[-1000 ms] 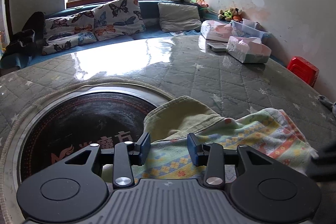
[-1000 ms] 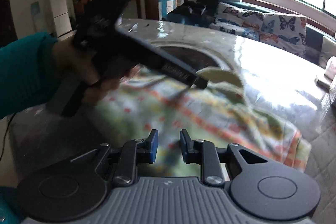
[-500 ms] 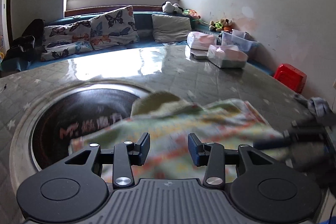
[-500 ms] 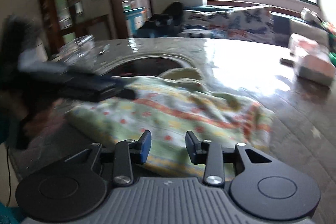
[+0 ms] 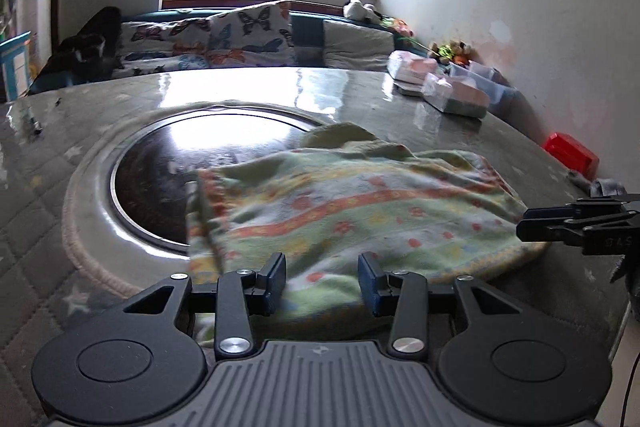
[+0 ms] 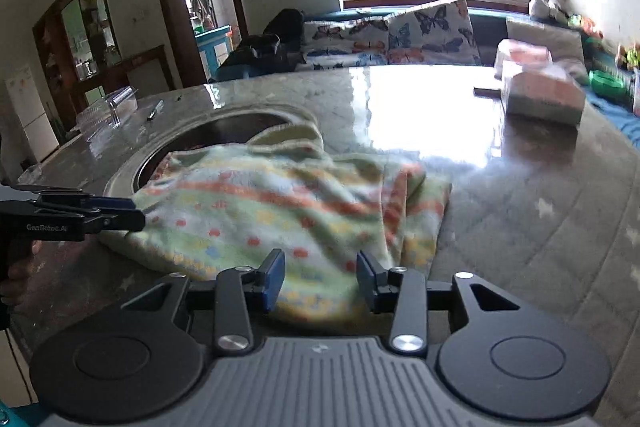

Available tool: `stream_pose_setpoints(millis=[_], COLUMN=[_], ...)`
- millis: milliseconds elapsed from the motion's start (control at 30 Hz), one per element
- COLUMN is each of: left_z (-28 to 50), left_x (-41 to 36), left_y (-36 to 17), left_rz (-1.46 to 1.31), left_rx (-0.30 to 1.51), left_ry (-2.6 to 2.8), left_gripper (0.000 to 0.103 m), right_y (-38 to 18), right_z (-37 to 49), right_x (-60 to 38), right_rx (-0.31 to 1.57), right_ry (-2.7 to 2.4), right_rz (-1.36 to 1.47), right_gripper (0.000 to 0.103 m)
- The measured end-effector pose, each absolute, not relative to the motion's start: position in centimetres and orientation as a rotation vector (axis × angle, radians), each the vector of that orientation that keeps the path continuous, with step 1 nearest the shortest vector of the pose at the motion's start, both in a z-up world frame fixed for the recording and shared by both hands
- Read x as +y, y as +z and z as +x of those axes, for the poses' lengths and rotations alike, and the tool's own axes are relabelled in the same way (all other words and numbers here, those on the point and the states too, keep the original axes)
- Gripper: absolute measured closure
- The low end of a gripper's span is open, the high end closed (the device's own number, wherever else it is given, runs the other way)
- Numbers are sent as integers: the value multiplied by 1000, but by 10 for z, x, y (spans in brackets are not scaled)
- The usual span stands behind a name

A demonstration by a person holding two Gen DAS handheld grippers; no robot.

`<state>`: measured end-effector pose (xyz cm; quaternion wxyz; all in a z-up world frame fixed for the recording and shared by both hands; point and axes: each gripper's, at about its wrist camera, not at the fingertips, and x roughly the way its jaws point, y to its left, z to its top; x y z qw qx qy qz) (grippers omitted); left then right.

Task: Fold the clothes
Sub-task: 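Smooth the folded shirt bundle with both tools open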

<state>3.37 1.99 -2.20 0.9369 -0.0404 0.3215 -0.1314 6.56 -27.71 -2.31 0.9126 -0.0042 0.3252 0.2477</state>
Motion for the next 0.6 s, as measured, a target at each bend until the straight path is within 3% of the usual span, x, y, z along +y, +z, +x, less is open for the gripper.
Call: stream_pose_setpoints(millis=[600], left_z=[58], left_x=[35], left_y=[-10], left_rz=[-111], left_rx=[653], left_ry=[-239], left_gripper=[60], right_y=[-23], right_z=[120], right_x=[-268], right_rx=[662], right_ry=[490], right_rz=[37], right_gripper=[57])
